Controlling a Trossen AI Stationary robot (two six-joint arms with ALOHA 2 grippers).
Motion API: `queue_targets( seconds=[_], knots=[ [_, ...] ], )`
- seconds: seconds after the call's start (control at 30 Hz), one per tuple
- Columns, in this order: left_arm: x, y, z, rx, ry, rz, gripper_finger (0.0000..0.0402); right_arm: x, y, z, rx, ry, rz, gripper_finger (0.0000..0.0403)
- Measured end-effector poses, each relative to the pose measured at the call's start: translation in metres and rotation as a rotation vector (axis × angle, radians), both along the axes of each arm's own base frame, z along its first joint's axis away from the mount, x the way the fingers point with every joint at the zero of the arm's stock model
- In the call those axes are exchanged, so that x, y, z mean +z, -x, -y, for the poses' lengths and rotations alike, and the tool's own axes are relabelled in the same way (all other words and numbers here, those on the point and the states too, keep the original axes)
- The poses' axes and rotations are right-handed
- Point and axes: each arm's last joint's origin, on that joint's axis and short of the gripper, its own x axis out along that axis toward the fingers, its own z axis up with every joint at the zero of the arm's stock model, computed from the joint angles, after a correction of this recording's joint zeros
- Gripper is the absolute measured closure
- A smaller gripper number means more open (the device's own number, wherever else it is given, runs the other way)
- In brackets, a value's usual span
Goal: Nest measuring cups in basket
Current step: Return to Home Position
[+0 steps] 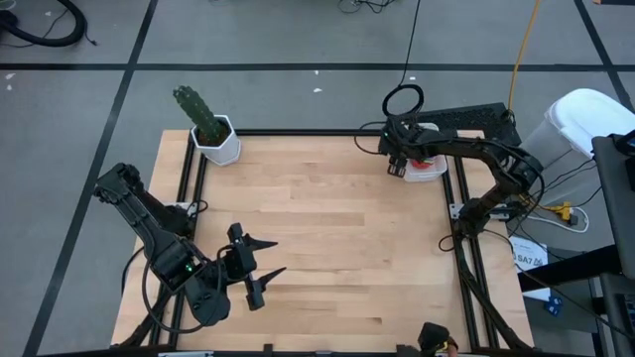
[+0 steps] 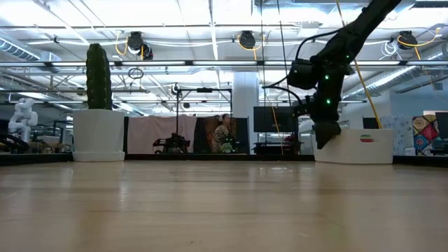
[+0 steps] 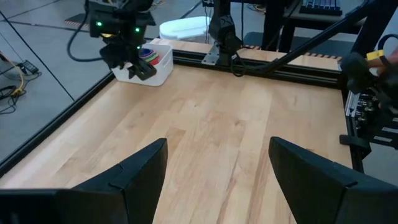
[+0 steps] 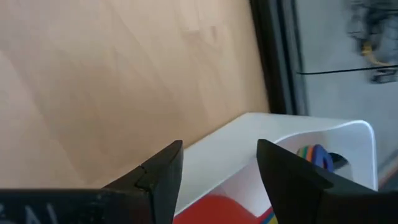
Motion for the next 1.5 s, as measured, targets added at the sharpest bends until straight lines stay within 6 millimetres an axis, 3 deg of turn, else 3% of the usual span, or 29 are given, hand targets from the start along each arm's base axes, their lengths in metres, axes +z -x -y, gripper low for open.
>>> queue_targets(
  seconds=[0.17,0.47,0.77,1.03,1.2,1.5],
  knots=[
    [0.0,-0.001,-0.001,0.003,-0.001,0.0,0.0119,-0.01,0.009,0.002,-0.017,0.058,-0.069,0.0204],
    [0.0,-0.001,-0.001,0.003,-0.002,0.0,0.0119,-0.009,0.015,0.01,-0.052,0.088,-0.079,0.0204],
    [0.0,0.0,-0.001,0.0,-0.012,-0.004,0.0119,-0.003,0.003,0.005,0.011,0.151,-0.05,0.0204],
    [0.0,0.0,-0.002,0.005,-0.039,-0.006,0.0119,0.018,-0.009,-0.001,0.082,0.261,0.054,0.0204],
    [-0.004,0.001,-0.006,0.012,-0.082,-0.05,0.0119,0.039,-0.016,-0.021,0.131,0.257,0.203,0.0204],
    [-0.004,-0.011,-0.019,0.054,-0.042,-0.054,0.0119,0.101,-0.014,-0.091,0.269,0.085,0.69,0.0204]
  ],
)
